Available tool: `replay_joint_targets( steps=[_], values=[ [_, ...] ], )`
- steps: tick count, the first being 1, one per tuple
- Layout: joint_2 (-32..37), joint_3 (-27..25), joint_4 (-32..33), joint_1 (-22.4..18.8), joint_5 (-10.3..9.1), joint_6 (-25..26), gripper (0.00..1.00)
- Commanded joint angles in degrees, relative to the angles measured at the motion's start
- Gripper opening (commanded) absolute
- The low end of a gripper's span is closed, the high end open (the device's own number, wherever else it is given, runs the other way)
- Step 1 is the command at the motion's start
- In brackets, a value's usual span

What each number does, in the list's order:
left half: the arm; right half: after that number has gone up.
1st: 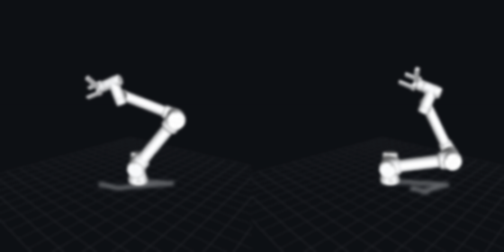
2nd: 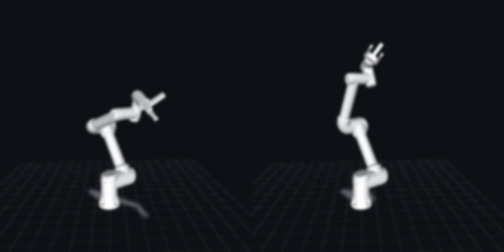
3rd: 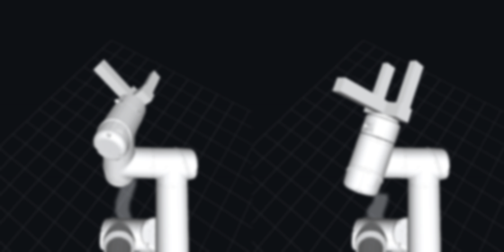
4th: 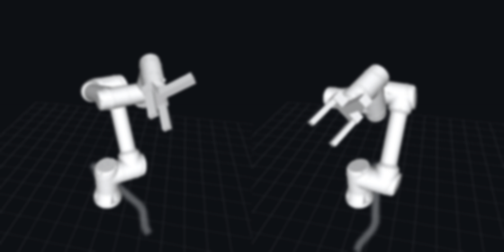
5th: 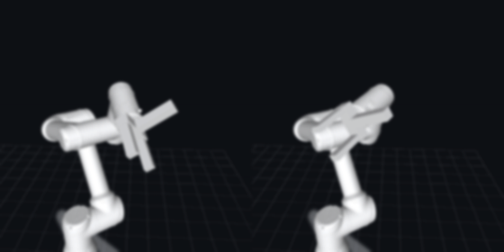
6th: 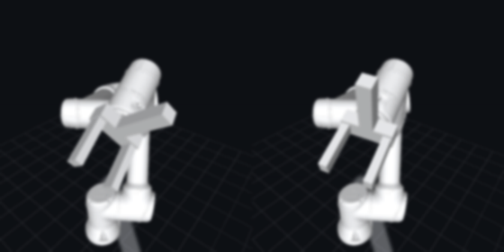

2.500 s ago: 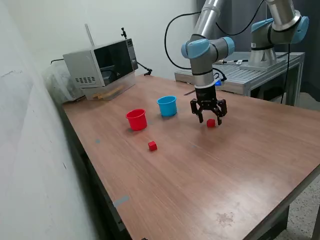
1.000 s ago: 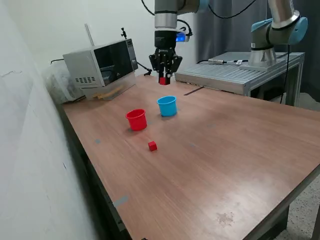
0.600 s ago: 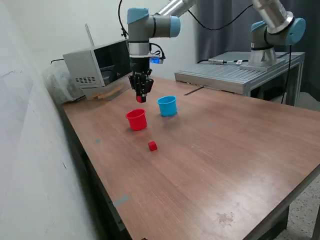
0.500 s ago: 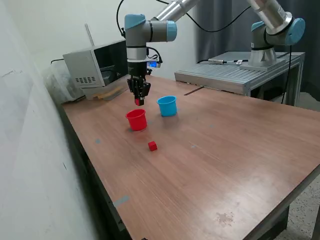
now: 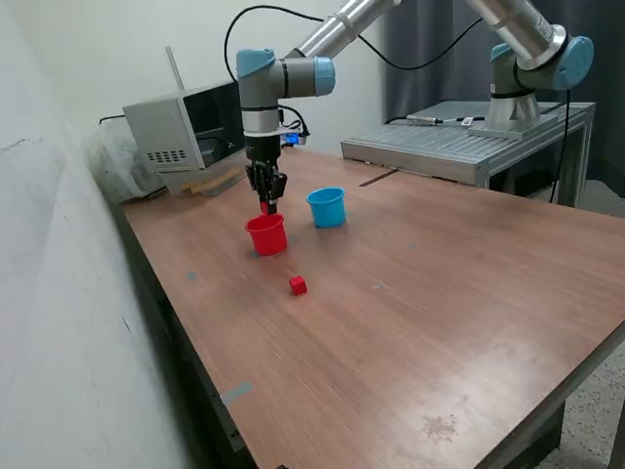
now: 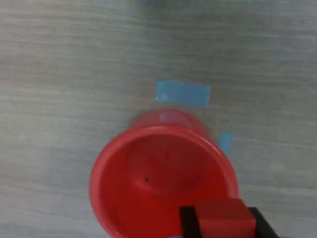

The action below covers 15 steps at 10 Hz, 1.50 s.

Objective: Place red objects in the red bin, and blue objects in the blue bin.

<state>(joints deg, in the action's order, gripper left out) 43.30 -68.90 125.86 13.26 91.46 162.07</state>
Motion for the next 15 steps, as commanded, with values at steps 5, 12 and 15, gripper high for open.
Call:
replay_joint_targets(
  steps=[5,12,15],
  values=[
    [0.1,-0.4,1.5,0.5,-0.05,0.0,1.00],
    [16.7,-8.0,-1.5,-7.6,0.12,8.0,1.00],
    [22.7,-9.1,-7.7,-13.7,0.12,18.2,1.00]
  ],
)
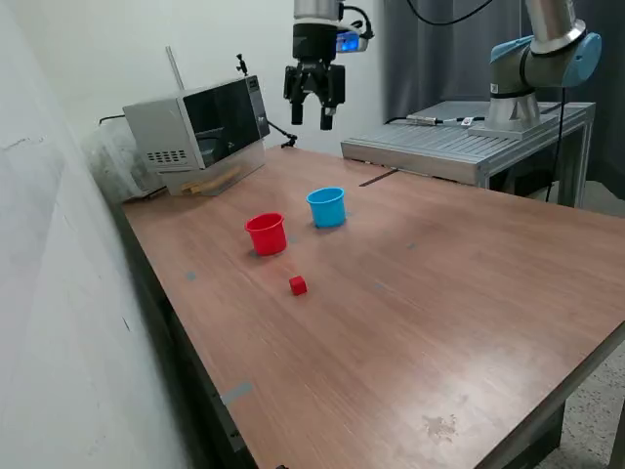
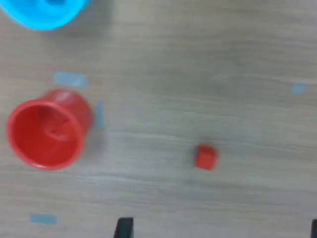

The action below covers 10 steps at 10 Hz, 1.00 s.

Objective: Place red objects in the red bin, and blue objects in the blue bin.

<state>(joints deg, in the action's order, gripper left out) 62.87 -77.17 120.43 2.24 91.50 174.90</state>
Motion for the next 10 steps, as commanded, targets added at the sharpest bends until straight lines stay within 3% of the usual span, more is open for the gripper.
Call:
replay_joint_targets(
  steps=[1,4,6,10],
  values=[
    [4.0,-1.1,-2.3,-4.5,0.08,9.0,1.00],
    [2.2,-0.2,-0.5,-5.1,-0.36,12.7,1.00],
    [-4.7,5.1,1.3,-5.1,-0.27,13.1,1.00],
    [-20.2,10.8,8.0,-4.5,-0.18,13.5,1.00]
  ],
)
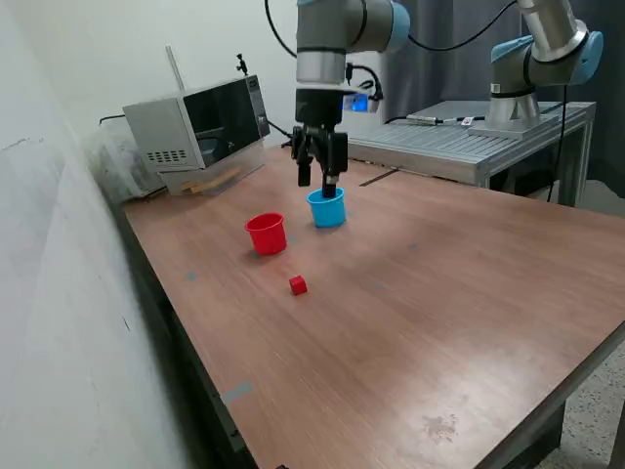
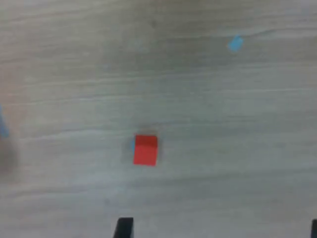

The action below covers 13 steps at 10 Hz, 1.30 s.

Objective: Place red objects in the red bin, and blue objects in the blue bin.

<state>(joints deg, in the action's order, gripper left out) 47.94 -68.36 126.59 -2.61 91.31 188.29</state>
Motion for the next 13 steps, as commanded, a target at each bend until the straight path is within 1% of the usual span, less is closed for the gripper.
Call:
replay_joint_targets(
  steps=[1,4,7,11,13],
  values=[
    [-7.7,3.0,2.8,0.5,0.10,0.1,1.00],
    [-11.9,4.2,4.8,0.5,0.01,0.1,1.00],
    [-13.7,5.6,5.9,0.9,0.01,0.1,1.00],
    [-16.4,7.1,7.0,3.0,0.01,-0.3,1.00],
    [-17.0,7.5,7.4,3.0,0.01,-0.5,1.00]
  ],
)
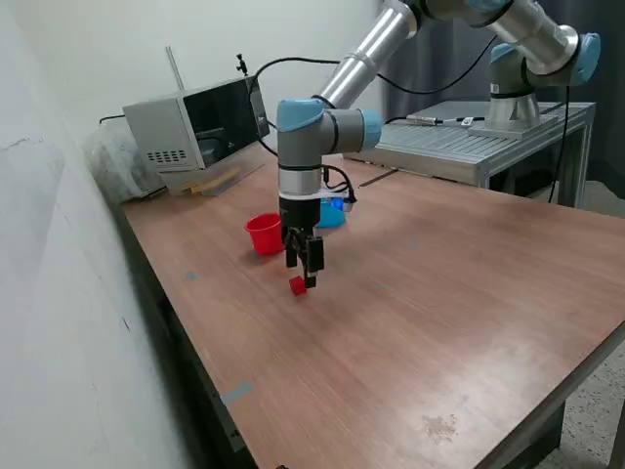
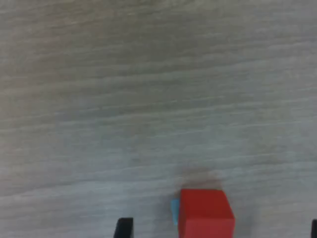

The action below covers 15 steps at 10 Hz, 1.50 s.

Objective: Place red objects in the red bin, and blue objects in the blue bin.

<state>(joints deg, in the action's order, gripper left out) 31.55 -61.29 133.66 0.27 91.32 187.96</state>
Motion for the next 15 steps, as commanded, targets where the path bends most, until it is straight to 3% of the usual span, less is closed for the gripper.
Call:
replay_joint_targets(
  steps=[1,2,3,7,9,10,13,15],
  values=[
    [-0.9,0.6,0.6,0.2,0.00,-0.2,1.00],
    [-1.1,0.8,1.1,0.2,0.00,-0.2,1.00],
    [-1.1,0.8,1.2,0.2,0.00,-0.2,0.00],
    [-1.2,0.6,1.5,0.2,0.00,-0.3,0.00],
    [-0.5,0.1,1.0,0.2,0.52,-3.9,0.00],
    [3.1,-1.9,0.8,0.2,2.09,-4.3,0.00],
    [18.2,-13.8,0.7,0.3,2.37,-6.1,0.00],
    [23.5,-17.0,0.1,1.9,2.55,-6.3,0.00]
  ],
)
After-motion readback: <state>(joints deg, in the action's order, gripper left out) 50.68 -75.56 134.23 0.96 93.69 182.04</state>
